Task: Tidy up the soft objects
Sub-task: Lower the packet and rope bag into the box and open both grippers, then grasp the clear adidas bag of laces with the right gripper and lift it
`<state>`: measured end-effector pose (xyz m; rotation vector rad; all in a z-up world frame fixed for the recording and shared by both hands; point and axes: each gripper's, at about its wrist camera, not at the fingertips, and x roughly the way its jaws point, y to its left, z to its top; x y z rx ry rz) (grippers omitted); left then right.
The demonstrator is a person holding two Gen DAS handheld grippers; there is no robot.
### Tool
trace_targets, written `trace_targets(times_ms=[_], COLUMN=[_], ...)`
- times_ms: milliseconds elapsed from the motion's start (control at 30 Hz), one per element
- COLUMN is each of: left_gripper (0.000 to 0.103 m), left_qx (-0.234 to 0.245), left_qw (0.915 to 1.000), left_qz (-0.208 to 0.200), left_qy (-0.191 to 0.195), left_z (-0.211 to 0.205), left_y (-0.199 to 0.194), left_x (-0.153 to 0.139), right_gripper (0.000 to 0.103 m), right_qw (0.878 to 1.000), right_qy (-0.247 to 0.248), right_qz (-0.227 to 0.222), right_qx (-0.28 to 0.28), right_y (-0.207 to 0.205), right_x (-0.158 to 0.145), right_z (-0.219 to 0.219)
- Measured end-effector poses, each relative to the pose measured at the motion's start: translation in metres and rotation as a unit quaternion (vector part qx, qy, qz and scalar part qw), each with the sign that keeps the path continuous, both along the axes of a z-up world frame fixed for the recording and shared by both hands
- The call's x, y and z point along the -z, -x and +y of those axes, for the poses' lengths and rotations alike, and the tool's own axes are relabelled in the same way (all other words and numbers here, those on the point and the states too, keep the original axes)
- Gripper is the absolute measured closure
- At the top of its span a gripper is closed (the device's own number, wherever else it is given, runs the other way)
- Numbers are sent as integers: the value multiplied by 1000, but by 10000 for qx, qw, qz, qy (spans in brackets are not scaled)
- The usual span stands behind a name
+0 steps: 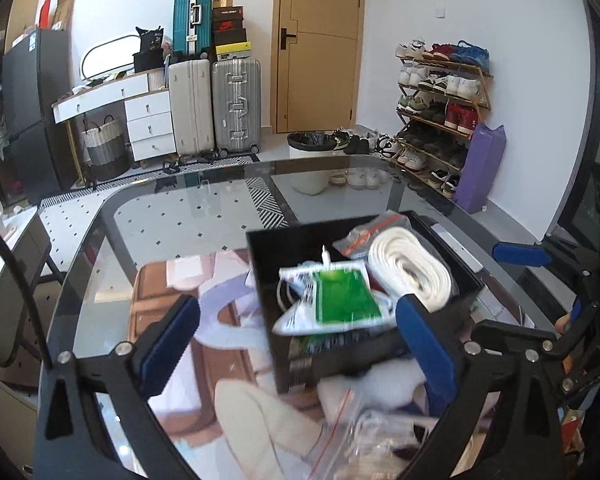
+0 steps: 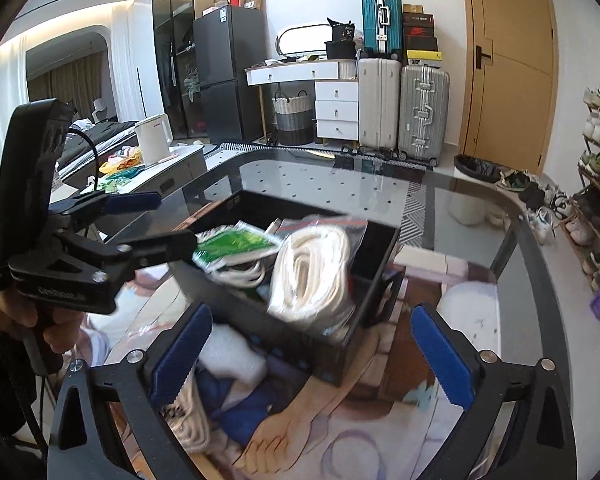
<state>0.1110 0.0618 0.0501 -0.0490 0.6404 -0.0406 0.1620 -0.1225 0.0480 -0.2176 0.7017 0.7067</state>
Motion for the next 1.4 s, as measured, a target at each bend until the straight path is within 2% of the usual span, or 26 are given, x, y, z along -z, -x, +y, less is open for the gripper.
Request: trace_targets(times_ms=[300, 600, 833, 967, 1100, 1200, 1267, 1400], left_gripper=[2, 2, 2, 2, 2, 2, 2, 2], left_qx=[-83, -179, -67, -78, -45, -40, -29, -9], left_qw=[9998, 9997, 9994, 9995, 9996, 9995, 9995, 9994], left_qz=[180, 147, 219, 242, 245, 272, 289, 309], left_qy=[-11, -94, -245, -187, -122, -121, -117, -135], left_z=[9, 19, 17, 21, 21, 20, 20, 19], left_y=[38, 67, 75, 75, 75, 75, 75, 75], left_x=[20, 25, 29, 30, 29, 30, 31, 32], right_gripper=[1, 1, 1, 1, 1, 1, 2, 16], right_qw=[9996, 9986, 9960, 9935, 9916, 9914, 9912, 9907], right_qy=[-81, -44, 61, 160, 275, 403, 458, 570], right_qz=[248, 420, 618, 731, 972, 995, 989, 950], right_qx=[-68, -305, -644, -860, -812, -748, -754, -795], right_y=[27, 54, 66, 75, 73, 73, 73, 74], right_x=[16, 25, 30, 40, 54, 63, 66, 70], right_z=[0, 8, 28, 42, 50, 54, 57, 64])
